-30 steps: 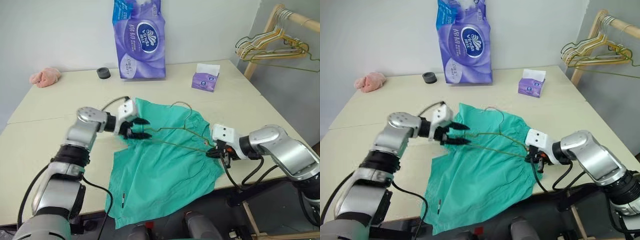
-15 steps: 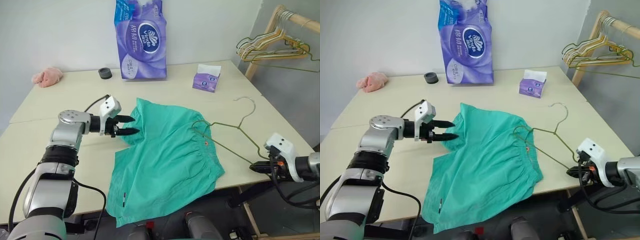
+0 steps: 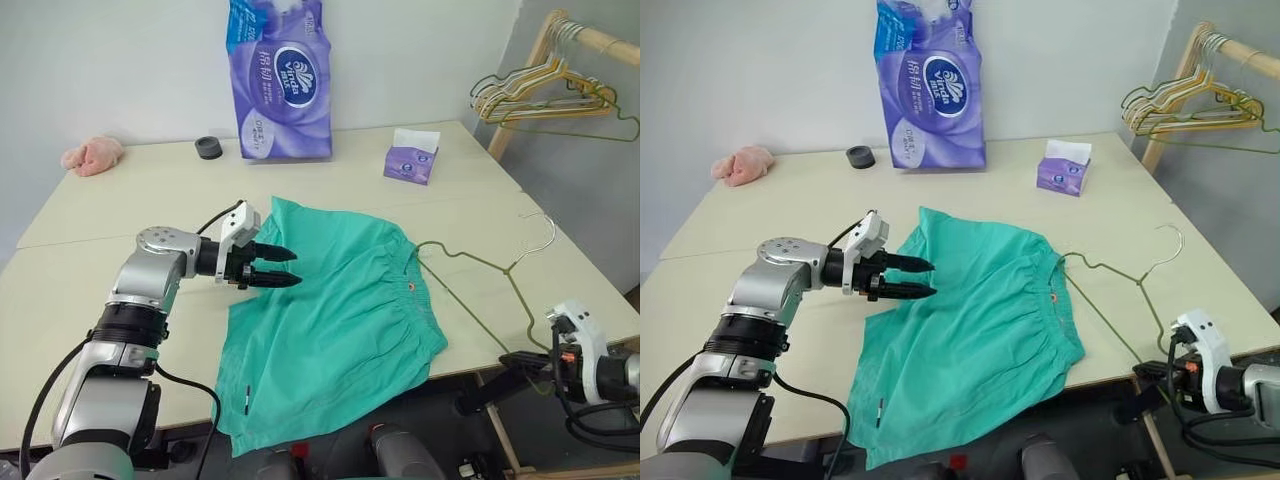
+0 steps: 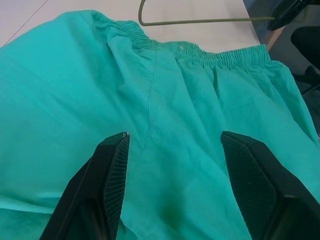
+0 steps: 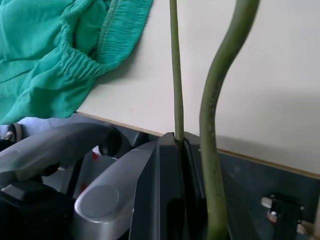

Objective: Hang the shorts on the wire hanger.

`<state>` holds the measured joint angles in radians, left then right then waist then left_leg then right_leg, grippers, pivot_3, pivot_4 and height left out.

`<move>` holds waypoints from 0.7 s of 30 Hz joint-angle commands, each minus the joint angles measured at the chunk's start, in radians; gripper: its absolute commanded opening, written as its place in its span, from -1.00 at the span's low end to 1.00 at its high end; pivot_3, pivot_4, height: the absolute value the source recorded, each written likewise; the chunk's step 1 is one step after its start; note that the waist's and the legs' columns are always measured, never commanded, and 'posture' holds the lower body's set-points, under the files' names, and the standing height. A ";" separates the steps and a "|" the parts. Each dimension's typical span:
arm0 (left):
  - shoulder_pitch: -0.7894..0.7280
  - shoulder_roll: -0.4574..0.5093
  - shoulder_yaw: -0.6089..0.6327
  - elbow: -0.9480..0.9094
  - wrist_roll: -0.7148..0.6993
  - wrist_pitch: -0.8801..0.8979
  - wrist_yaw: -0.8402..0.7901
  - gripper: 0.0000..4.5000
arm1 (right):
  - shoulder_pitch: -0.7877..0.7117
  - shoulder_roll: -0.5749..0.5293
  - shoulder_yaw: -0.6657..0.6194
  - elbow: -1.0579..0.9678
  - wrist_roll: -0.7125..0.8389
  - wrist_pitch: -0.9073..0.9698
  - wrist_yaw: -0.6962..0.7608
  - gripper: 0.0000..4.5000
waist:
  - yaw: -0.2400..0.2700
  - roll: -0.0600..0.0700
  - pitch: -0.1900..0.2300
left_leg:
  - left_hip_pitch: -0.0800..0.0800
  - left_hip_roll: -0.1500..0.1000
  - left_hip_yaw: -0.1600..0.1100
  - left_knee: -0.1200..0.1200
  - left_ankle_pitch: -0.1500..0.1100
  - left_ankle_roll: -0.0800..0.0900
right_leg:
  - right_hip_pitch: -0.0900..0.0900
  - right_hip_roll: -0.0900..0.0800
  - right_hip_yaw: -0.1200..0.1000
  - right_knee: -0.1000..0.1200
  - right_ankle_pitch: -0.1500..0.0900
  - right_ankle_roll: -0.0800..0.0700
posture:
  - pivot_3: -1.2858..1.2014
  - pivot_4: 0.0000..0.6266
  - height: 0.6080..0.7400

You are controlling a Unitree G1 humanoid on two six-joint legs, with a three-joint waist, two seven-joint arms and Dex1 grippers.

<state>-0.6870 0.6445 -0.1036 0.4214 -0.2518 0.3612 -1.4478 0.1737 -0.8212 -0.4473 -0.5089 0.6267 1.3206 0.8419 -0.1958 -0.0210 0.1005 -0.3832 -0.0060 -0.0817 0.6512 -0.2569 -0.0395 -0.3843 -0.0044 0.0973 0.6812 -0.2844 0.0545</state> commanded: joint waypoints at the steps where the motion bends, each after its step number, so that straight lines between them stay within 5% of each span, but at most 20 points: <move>1: -0.028 -0.010 0.004 0.021 0.001 -0.019 0.016 0.36 | -0.039 0.031 -0.001 -0.006 0.043 0.045 -0.047 -1.00 | 0.000 0.000 0.000 | 0.000 0.000 0.000 0.000 0.000 0.000 | 0.000 0.000 0.000 0.000 0.000 0.000 | -0.15 -0.83 1.00; 21: -0.014 -0.009 -0.001 0.011 0.006 -0.039 0.046 0.36 | -0.027 0.064 -0.072 -0.025 0.191 0.202 -0.124 -1.00 | 0.002 0.000 0.000 | 0.000 0.000 0.000 0.000 0.000 0.000 | 0.000 0.000 0.000 0.000 -0.002 0.004 | -0.13 -0.82 1.00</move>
<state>-0.6985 0.6260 -0.1141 0.4674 -0.2433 0.3376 -1.4055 0.1510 -0.7659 -0.4941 -0.5077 0.7952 1.5160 0.7311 -0.1941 -0.0210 0.1001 -0.3832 -0.0060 -0.0816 0.6509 -0.2569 -0.0394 -0.3843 -0.0041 0.0973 0.6809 -0.2869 0.0586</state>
